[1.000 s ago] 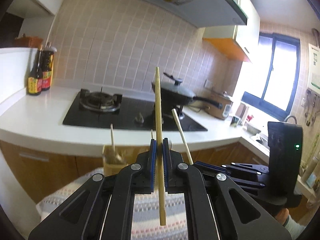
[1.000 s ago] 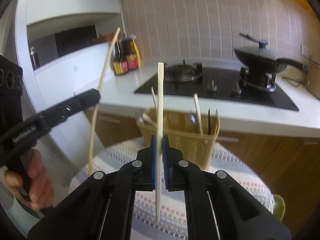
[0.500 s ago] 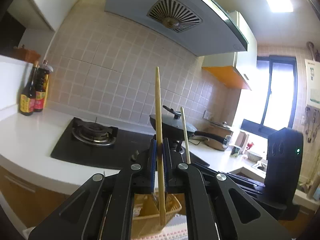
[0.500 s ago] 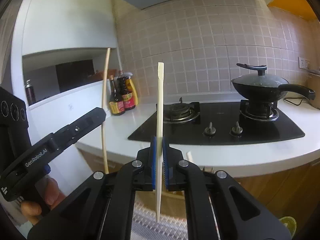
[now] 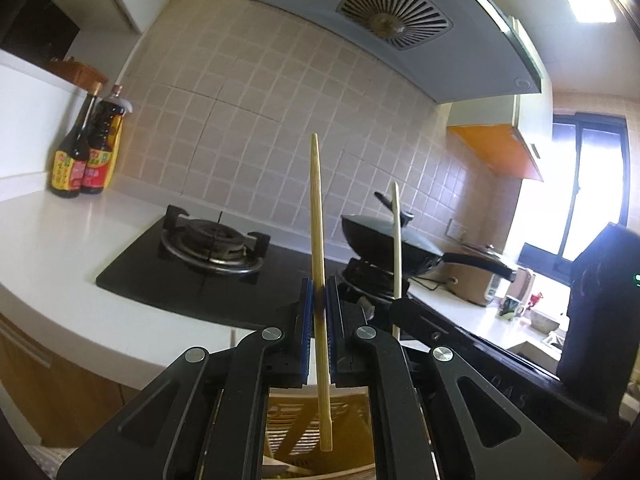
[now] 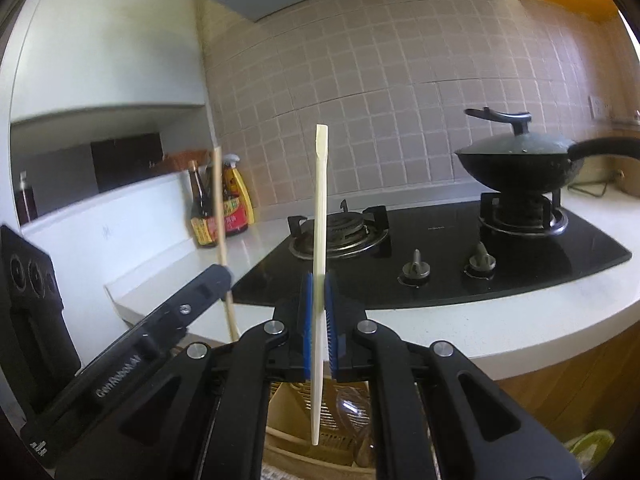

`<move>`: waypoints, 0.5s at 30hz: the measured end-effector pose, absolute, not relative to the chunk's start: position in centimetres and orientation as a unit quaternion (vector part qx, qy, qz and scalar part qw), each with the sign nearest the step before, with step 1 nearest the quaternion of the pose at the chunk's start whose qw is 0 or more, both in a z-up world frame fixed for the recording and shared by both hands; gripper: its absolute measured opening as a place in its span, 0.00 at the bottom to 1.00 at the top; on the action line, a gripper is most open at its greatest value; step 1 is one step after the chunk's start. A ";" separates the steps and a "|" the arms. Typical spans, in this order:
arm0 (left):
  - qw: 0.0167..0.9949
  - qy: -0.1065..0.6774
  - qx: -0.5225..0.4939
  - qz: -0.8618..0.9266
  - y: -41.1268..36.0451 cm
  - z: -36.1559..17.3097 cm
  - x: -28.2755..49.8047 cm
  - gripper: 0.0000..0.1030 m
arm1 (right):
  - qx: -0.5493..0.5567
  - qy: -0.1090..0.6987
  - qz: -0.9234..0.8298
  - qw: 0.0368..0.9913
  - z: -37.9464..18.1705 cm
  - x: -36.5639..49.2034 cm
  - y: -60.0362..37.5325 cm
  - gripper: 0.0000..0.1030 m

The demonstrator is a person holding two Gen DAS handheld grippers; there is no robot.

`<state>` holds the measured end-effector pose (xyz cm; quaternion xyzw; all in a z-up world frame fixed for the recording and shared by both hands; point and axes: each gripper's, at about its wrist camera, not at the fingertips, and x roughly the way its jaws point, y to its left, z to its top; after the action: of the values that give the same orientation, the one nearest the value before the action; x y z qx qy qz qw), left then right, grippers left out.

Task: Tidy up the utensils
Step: 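Lift both chopsticks upright over the tan basket and open both tools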

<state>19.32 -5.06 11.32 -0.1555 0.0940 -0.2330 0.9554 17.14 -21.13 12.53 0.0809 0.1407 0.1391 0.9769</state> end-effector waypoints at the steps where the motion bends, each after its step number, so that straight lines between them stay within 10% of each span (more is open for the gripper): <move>1: 0.955 0.095 -0.158 -0.233 -4.9 11.0 19.5 0.04 | 0.072 0.137 0.135 0.979 12.3 17.1 -20.8 0.04; 15: 0.950 0.103 -0.161 -0.248 -4.3 8.6 19.5 0.07 | 0.066 0.144 0.151 0.976 10.0 16.0 -21.5 0.07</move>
<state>19.51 -4.31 8.56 -0.1607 0.1029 -0.2484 0.9497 15.99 -21.48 10.02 0.0660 0.1438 0.1509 0.9758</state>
